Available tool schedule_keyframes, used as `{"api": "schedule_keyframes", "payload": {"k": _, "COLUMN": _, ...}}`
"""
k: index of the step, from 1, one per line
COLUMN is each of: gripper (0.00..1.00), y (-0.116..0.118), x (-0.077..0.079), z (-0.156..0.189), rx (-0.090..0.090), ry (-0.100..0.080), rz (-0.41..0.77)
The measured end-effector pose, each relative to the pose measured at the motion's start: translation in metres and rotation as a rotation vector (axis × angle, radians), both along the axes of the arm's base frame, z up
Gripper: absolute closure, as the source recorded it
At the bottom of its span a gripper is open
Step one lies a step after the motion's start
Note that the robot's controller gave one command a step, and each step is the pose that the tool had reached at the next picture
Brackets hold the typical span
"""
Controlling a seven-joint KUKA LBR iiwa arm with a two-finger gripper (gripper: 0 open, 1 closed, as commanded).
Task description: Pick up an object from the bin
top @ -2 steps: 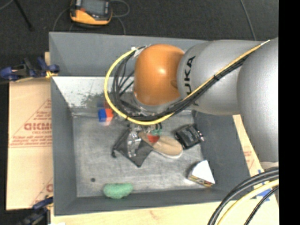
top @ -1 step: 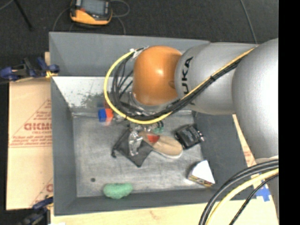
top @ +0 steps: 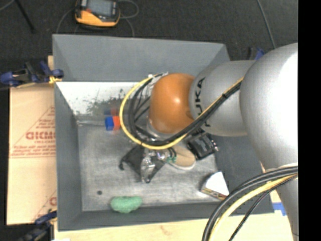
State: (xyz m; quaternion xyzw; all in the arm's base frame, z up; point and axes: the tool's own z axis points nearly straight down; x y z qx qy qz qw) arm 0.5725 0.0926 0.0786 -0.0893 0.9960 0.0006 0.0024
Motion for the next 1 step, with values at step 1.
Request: {"api": "schedule_keyframes", "payload": {"k": 1, "gripper": 1.00, "y": -0.0024, "x": 0.0203, "z": -0.0052, "rx": 0.001, "ry": 0.010, "rz": -0.083}}
